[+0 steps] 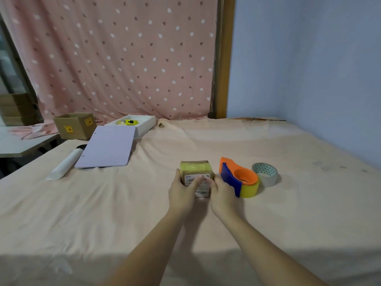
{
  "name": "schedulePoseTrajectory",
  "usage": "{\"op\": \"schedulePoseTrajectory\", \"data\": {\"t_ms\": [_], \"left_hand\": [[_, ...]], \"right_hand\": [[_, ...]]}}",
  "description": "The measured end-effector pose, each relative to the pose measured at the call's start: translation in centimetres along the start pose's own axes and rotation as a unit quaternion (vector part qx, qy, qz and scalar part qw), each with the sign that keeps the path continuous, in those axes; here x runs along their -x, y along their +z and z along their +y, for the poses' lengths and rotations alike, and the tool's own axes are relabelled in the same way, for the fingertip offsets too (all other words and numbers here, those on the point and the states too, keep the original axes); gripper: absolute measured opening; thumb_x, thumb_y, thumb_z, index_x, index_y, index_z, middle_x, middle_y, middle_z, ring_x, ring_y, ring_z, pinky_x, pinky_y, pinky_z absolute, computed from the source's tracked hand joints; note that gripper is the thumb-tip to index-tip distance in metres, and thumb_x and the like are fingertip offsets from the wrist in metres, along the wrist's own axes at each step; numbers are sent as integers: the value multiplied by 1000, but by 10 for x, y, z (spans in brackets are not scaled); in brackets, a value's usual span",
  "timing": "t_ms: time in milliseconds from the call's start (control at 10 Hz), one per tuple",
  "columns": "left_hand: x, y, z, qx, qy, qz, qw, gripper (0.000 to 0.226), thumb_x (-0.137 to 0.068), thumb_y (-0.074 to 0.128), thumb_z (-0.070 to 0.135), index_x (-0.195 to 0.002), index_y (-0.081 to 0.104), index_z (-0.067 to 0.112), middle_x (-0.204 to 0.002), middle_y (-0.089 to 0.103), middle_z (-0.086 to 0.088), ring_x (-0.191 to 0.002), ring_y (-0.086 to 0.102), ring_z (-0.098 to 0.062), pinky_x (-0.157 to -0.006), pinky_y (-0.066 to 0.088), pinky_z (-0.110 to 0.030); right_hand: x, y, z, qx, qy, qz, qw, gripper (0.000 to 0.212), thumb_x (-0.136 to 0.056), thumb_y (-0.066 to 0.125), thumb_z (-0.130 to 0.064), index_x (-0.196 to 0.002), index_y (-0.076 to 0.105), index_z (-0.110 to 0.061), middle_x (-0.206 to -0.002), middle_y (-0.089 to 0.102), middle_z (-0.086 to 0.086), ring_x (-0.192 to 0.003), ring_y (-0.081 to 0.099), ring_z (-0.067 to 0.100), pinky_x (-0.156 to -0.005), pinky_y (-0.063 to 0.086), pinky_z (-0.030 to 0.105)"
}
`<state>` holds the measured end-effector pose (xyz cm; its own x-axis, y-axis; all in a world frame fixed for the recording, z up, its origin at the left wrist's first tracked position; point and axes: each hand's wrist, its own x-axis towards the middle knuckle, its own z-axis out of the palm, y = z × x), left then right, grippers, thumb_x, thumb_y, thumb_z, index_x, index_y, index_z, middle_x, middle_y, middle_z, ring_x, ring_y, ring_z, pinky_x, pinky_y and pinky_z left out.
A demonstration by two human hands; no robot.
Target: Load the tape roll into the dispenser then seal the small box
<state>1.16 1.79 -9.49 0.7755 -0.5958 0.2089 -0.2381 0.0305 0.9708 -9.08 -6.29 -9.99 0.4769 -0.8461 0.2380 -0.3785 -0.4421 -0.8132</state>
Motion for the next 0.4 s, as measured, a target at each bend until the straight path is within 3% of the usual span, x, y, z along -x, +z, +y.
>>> {"op": "schedulePoseTrajectory", "data": {"t_ms": [100,200,300,400], "left_hand": [[2,13,3,30,-24,-30,999,34,-81,84,33,-109,67,21,-98,81,6,-89,77,-8,-82,63,-36],[-6,10,8,59,-55,-98,992,46,-74,89,29,-114,69,16,-106,81,-2,-99,78,-20,-90,63,-44],[-11,-4,12,43,-71,-167,983,73,-65,93,41,-128,66,18,-131,72,-8,-115,72,-21,-99,58,-39],[-20,-24,38,-30,-67,-149,986,127,-60,86,64,-161,28,14,-161,41,-2,-148,41,-21,-112,38,-33]], "right_hand": [[5,-9,3,-33,21,28,999,29,-108,44,-35,-119,69,-27,-103,75,0,-99,69,22,-72,43,29],[3,-19,3,-69,27,24,997,31,-108,48,-29,-129,68,-18,-112,75,3,-105,68,22,-83,49,32],[3,-29,2,-56,-7,26,998,37,-104,58,-25,-139,60,-16,-116,74,2,-110,69,24,-93,53,40],[-5,-54,-11,-36,-31,22,999,38,-99,66,-26,-134,62,-10,-119,75,9,-114,70,26,-95,53,43]]}}
